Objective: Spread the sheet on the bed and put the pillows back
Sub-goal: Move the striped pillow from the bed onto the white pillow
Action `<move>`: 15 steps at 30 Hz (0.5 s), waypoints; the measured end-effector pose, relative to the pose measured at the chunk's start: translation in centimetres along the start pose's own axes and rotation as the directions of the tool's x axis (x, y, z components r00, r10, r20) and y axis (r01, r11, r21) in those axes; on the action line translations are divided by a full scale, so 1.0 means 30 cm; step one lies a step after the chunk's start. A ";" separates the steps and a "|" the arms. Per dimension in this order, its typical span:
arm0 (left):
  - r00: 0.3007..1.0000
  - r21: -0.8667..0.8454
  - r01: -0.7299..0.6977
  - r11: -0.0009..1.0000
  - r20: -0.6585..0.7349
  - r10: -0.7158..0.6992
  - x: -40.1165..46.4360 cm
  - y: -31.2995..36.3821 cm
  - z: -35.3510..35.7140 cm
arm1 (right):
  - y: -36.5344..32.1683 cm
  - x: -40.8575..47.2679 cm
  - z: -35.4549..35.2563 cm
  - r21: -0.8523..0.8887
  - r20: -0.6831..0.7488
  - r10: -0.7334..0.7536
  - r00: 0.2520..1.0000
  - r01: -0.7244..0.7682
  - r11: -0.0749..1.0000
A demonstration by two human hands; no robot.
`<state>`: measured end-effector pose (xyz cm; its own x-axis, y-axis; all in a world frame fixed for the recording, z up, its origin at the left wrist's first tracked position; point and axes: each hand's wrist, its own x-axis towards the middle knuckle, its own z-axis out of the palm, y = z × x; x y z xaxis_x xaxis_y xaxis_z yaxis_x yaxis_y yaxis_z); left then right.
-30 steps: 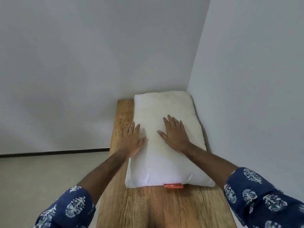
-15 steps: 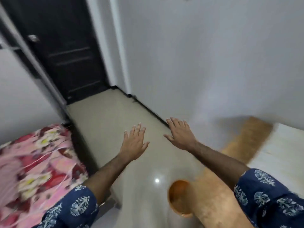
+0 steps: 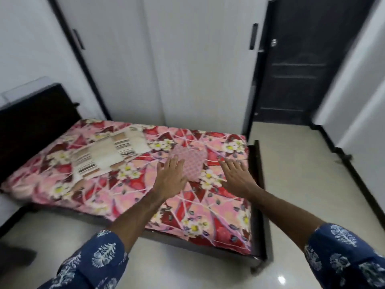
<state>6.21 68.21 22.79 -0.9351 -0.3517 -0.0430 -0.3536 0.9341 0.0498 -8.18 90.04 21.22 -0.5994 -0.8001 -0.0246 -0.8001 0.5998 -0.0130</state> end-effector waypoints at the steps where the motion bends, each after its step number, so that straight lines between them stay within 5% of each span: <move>1: 0.999 -0.005 0.048 0.999 -0.001 -0.048 -0.011 -0.101 0.000 | -0.076 0.084 0.008 -0.001 0.015 -0.044 0.999 0.044 0.999; 6: 0.972 -0.021 0.232 0.973 0.048 -0.231 -0.013 -0.524 0.041 | -0.381 0.456 0.087 0.025 0.083 -0.188 0.979 0.186 0.982; 15: 0.931 0.050 0.340 0.939 0.124 -0.343 0.221 -1.169 0.045 | -0.763 1.177 0.266 0.167 0.175 -0.304 0.937 0.276 0.946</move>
<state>12.45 33.19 19.41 -0.7464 -0.6404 -0.1811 -0.6485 0.7610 -0.0178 -10.84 48.16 12.66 -0.3137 -0.9296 -0.1935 -0.9186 0.3487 -0.1860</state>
